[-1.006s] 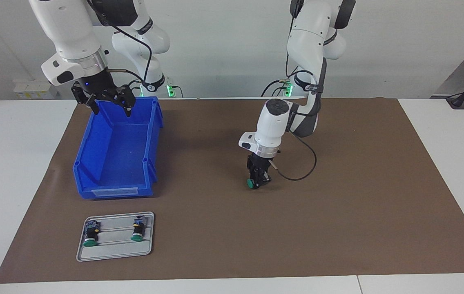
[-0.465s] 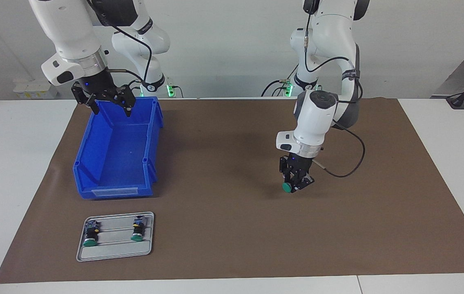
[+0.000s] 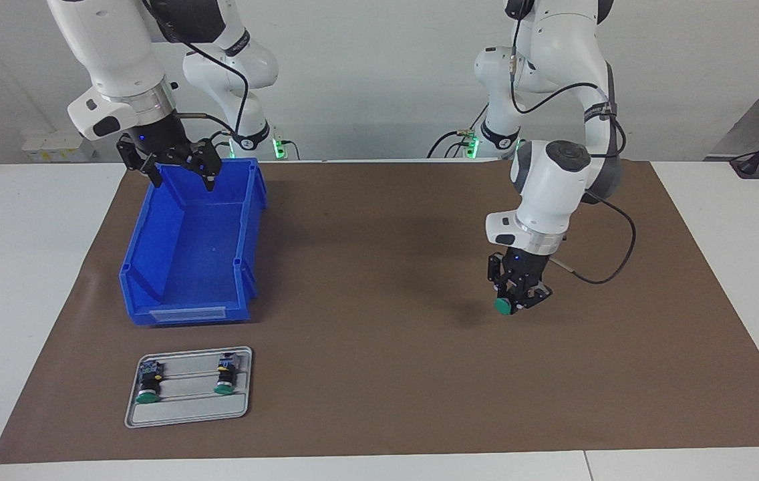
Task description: Place and press button with both arms
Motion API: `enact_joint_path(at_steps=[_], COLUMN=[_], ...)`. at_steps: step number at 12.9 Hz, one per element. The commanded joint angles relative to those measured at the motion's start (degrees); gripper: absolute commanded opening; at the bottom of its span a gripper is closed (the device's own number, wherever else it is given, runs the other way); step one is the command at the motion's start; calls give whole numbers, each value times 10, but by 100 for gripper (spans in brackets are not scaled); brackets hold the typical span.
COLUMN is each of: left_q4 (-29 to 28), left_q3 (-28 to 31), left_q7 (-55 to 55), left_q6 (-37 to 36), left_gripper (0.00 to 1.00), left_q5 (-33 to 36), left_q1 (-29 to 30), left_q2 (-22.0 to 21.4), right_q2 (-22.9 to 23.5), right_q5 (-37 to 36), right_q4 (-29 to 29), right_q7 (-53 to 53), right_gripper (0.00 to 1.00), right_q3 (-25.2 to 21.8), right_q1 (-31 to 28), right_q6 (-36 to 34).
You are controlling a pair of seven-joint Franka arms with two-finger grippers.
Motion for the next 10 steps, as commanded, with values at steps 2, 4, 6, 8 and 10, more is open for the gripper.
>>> enact_joint_path(at_steps=[2,4,6,8,10], left_q4=[5,28,19,-5,-57], left_q3=[-14,-6,-4,-7,-4], left_q7=[131,233,259,300,395], left_q6=[-58,-123,-128,-128,-125], left_gripper=[34,34,34,31,32], left_q5=[-105,-214,-229,-247,-366], left_q1=[65,99,107,131,151], left_q2=[-13,-15,-22,-32,-58], right_q2=[-8,-8,-8,-8,-8], right_q5=[13,13,13,13,13], right_q4=[-7,-7,-7,-7,-7], right_q7=[-3,-3,-3,-3,-3], right_gripper=[100,100,100,100,100], right_q3=[5,5,5,5,5], right_q1=[-8,-8,-8,-8,-8], right_q6=[1,1,1,1,1])
